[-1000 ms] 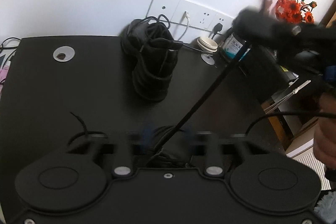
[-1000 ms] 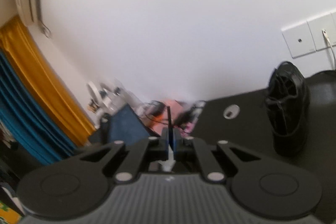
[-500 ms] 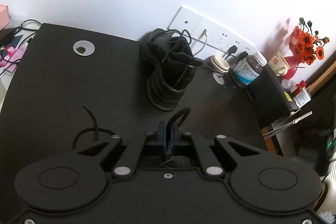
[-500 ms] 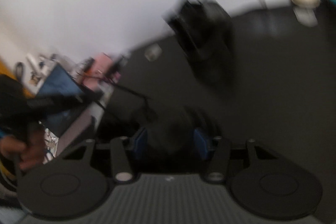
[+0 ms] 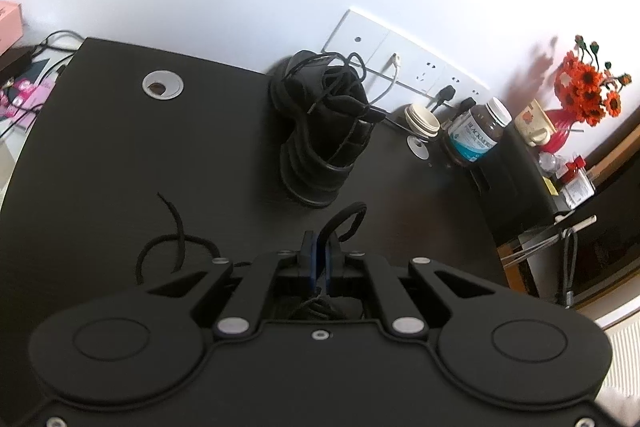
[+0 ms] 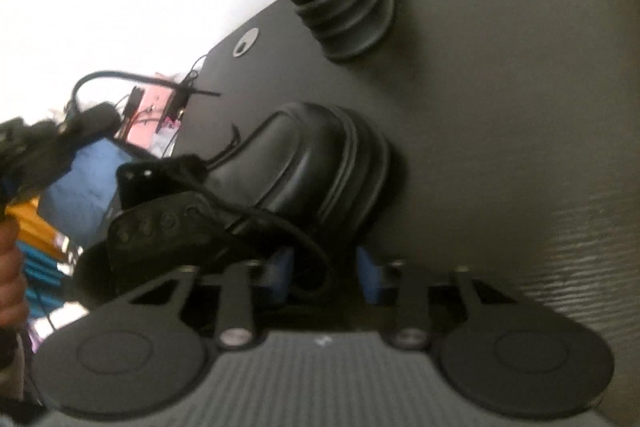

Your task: Lace up shoes with both hands

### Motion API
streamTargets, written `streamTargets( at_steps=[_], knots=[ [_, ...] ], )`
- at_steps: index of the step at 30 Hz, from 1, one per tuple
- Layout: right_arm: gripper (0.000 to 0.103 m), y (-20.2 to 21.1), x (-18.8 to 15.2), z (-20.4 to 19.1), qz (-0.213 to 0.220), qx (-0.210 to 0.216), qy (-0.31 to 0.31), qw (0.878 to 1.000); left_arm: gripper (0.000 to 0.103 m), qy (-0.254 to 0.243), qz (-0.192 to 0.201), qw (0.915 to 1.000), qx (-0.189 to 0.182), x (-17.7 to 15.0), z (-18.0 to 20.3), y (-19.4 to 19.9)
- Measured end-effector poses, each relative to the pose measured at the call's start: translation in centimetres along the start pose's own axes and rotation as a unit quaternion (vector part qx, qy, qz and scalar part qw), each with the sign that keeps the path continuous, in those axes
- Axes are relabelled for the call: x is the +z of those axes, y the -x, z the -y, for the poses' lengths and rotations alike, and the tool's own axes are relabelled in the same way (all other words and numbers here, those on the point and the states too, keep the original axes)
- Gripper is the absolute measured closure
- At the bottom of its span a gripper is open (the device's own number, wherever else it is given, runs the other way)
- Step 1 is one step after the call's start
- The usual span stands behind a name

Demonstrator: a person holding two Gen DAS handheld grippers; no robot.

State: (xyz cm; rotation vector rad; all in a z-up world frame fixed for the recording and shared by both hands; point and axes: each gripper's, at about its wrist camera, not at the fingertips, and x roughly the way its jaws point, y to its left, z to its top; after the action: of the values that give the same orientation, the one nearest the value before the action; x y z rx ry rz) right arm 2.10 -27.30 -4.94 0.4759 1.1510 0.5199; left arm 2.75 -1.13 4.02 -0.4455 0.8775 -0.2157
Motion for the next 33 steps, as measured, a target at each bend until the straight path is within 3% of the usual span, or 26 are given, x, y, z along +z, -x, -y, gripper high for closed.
streamTargets(
  at_steps=[3,9,18,25,33],
  knots=[
    [0.097,-0.1,-0.2,-0.1,0.007,-0.022,0.005,1.0,0.1,0.002,0.004,1.0,0.002,-0.1,0.0,0.4],
    [0.098,3.5,0.1,-1.0,0.07,-0.026,0.035,0.997,0.1,0.012,0.02,0.9997,-0.005,0.0,0.0,1.3],
    [0.099,8.4,1.3,-4.1,0.135,0.049,0.112,0.983,0.1,0.027,0.034,0.9991,-0.004,0.1,-0.3,1.8],
    [0.099,8.7,2.3,-6.0,0.137,0.072,0.145,0.977,0.1,0.028,0.041,0.9987,-0.009,0.1,0.0,2.1],
    [0.099,6.5,3.1,-6.2,0.099,0.064,0.156,0.981,0.1,-0.006,0.066,0.9973,-0.032,0.6,1.7,3.3]
  ],
)
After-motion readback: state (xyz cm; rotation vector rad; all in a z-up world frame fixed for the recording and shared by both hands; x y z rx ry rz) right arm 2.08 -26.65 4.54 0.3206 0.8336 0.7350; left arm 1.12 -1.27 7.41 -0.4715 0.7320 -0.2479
